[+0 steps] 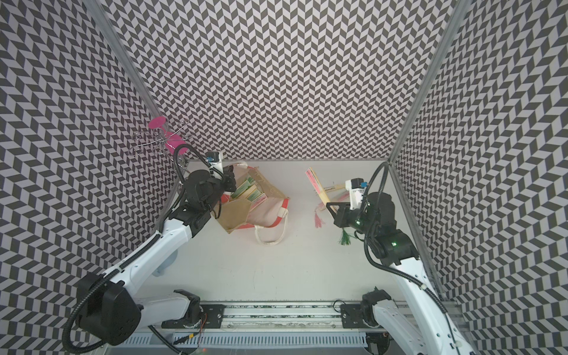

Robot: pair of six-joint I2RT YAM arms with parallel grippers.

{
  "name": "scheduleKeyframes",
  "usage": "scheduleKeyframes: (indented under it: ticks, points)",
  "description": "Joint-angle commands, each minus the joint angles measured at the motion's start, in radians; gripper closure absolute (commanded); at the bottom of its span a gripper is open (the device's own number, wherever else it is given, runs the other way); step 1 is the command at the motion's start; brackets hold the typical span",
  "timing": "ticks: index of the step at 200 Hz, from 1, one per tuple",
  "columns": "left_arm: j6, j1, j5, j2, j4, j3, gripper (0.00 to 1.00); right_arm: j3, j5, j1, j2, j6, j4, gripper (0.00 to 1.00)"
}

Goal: Take out the folding fans from the tote bags
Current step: Place the folding fan at the center of the board.

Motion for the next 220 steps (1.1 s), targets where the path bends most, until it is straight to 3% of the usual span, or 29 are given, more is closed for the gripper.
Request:
scheduleKeyframes:
  ticks: [1,33,96,168,202,220]
  points:
    - [-0.024,0.007,0.042,-0.040,0.048,0.012,1.00,-0.089,-0.129,-0.101,0.019,0.050,0.044,1.00]
    - [-0.034,0.007,0.063,-0.066,0.052,0.004,1.00,-0.232,-0.247,-0.202,0.058,0.078,0.126,1.00]
    - [-0.052,0.007,0.089,-0.066,0.057,0.001,1.00,-0.391,-0.264,-0.222,0.165,0.082,0.179,1.00]
    - [-0.060,0.007,0.099,-0.062,0.055,0.000,1.00,-0.482,-0.160,-0.276,0.180,0.113,0.168,1.00]
    - [-0.061,0.007,0.105,-0.056,0.054,0.004,1.00,-0.519,-0.182,-0.327,0.148,0.104,0.141,1.00]
    - [-0.061,0.007,0.106,-0.054,0.054,0.003,1.00,-0.545,-0.261,-0.335,0.108,0.130,0.180,1.00]
